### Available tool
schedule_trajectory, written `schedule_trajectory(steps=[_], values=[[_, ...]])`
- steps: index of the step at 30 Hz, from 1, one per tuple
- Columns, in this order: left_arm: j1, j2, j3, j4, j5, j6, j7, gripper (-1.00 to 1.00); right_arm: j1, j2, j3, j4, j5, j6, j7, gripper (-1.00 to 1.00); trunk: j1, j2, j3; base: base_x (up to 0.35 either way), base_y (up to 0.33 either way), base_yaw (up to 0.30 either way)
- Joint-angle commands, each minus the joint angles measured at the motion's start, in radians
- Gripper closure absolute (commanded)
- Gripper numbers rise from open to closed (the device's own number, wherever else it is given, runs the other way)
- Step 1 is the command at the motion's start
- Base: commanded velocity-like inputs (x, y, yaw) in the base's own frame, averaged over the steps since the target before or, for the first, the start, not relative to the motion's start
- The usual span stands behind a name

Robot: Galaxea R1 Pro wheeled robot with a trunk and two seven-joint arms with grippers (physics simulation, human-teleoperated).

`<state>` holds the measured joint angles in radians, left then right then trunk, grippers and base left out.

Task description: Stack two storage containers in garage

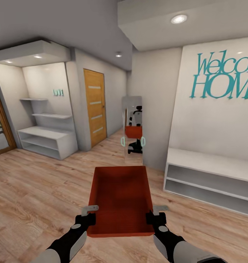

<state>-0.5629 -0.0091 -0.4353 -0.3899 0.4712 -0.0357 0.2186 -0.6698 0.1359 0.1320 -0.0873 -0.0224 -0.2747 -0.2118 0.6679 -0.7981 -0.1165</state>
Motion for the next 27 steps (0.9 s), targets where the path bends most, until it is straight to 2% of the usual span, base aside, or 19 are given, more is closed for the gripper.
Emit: schedule_trajectory(steps=[1,27], values=[[-0.002,0.0,0.013,0.0,-0.001,-0.004,0.025,1.0,-0.001,0.016,-0.017,-0.001,0.009,0.002,0.006,1.0,0.001,-0.001,-0.001,0.322,0.0,0.23],[-0.002,0.0,0.013,0.0,0.0,-0.004,0.025,1.0,-0.001,0.015,-0.02,0.0,0.009,0.002,0.006,1.0,0.001,-0.001,-0.001,0.322,0.0,0.271]])
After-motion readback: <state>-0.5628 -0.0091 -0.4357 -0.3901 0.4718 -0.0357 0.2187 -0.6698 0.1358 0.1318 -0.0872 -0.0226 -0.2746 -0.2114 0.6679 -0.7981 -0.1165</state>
